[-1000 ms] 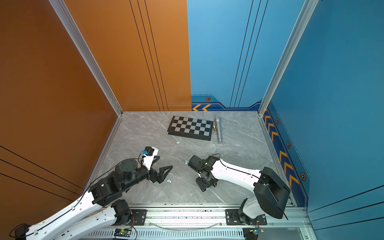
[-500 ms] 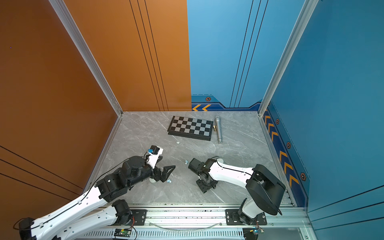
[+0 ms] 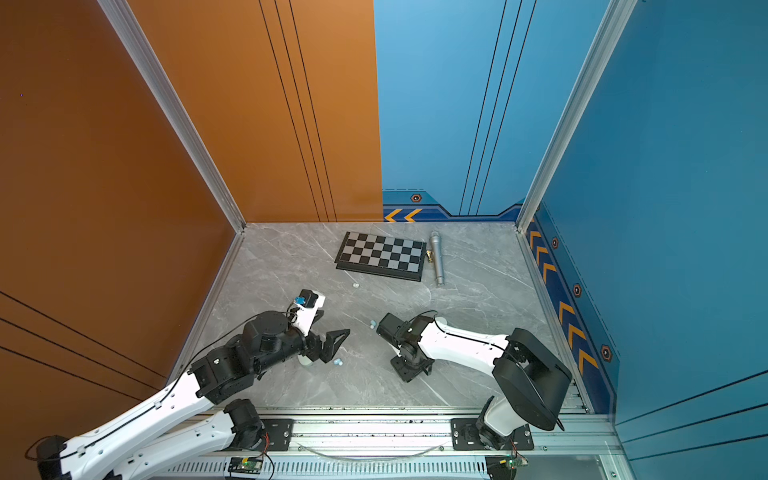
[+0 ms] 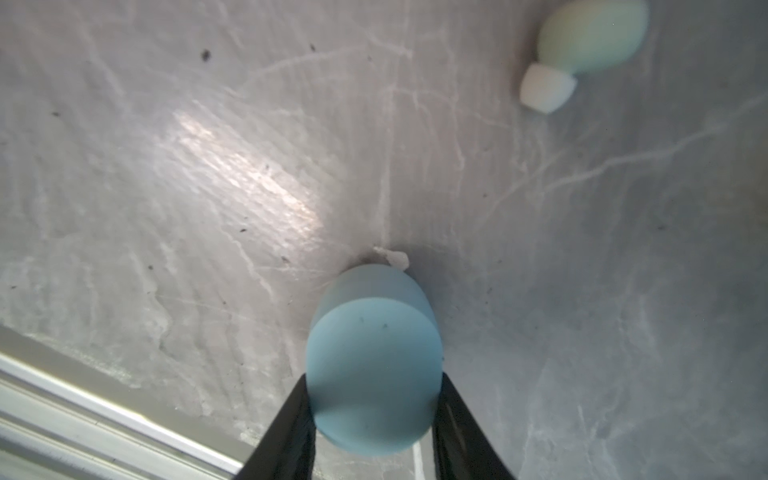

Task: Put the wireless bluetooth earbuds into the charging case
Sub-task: 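Close the right gripper on the light-blue case and lift it, then carry the case toward the left gripper while the left gripper approaches it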

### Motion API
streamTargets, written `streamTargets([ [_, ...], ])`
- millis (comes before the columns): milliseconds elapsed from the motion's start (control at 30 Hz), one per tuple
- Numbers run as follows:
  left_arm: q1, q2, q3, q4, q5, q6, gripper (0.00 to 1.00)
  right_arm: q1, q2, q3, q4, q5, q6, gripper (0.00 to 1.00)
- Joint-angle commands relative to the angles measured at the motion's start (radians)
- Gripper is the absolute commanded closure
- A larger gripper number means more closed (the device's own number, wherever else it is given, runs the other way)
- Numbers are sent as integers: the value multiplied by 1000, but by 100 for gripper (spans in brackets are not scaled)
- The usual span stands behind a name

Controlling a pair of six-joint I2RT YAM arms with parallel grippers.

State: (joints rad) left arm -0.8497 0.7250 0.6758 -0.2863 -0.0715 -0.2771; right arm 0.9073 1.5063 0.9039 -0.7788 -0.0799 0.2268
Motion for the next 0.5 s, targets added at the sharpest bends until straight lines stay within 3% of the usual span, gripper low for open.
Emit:
streamTargets([
  [0,9,-37,24,-14,-8,29,2,-27,-71,99,-53,-131,-207,78],
  [133,12,-59,37,-44,93,131,3,-77,-148,150,-114,-275,-446,78],
  [300,12,-36,85,-102,262,248,3,-137,-277,139,-112,-454,-657,81],
  [467,11,33,111,-107,429,308,11,-180,-335,148,-110,-545,-729,82],
])
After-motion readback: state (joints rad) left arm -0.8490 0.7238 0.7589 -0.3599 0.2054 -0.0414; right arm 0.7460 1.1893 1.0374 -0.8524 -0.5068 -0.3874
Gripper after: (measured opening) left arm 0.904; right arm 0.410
